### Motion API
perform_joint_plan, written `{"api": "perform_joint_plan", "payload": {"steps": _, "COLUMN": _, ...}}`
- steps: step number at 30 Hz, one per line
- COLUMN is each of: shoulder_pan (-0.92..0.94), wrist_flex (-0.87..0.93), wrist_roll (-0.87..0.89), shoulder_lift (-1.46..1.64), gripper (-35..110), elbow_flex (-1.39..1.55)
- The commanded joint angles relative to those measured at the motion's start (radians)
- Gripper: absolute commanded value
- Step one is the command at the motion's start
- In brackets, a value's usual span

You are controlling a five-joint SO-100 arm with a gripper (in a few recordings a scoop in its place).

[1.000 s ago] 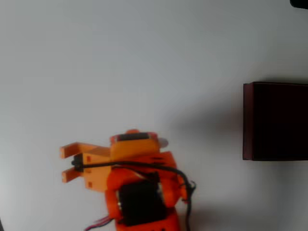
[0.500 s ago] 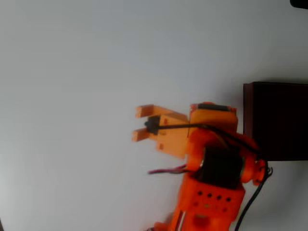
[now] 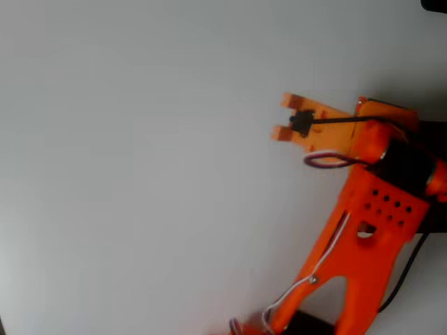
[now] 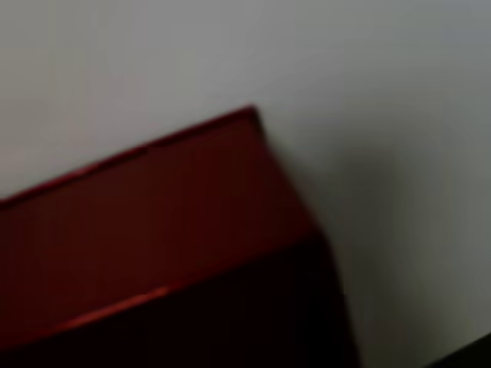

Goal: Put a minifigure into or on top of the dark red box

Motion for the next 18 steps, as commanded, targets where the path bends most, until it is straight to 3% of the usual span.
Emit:
{"api": "perform_joint_plan", "payload": {"steps": 1, "shoulder_pan": 0.057, "wrist_flex": 0.052, "wrist_roll": -0.055, "shoulder_lift": -0.106, "gripper": 0, "elbow_flex": -0.166}}
{"api": "perform_joint_plan", "payload": {"steps": 9, "shoulder_pan": 0.172, "wrist_flex": 0.245, "wrist_roll": -0.109, "shoulder_lift": -0.526, "gripper": 0, "elbow_flex": -0.681}}
{"api": "perform_joint_plan", "payload": {"steps": 14, "shoulder_pan": 0.216, "wrist_flex": 0.252, "wrist_roll": -0.115, "shoulder_lift": -0.548, "gripper": 0, "elbow_flex": -0.709}}
{"api": "perform_joint_plan", "payload": {"steps": 17, "shoulder_pan": 0.216, "wrist_flex": 0.255, "wrist_roll": -0.117, "shoulder_lift": -0.517, "gripper": 19, "elbow_flex": -0.675}}
{"api": "perform_joint_plan", "payload": {"steps": 18, "shoulder_pan": 0.212, "wrist_flex": 0.255, "wrist_roll": -0.117, "shoulder_lift": -0.502, "gripper": 19, "elbow_flex": -0.655}}
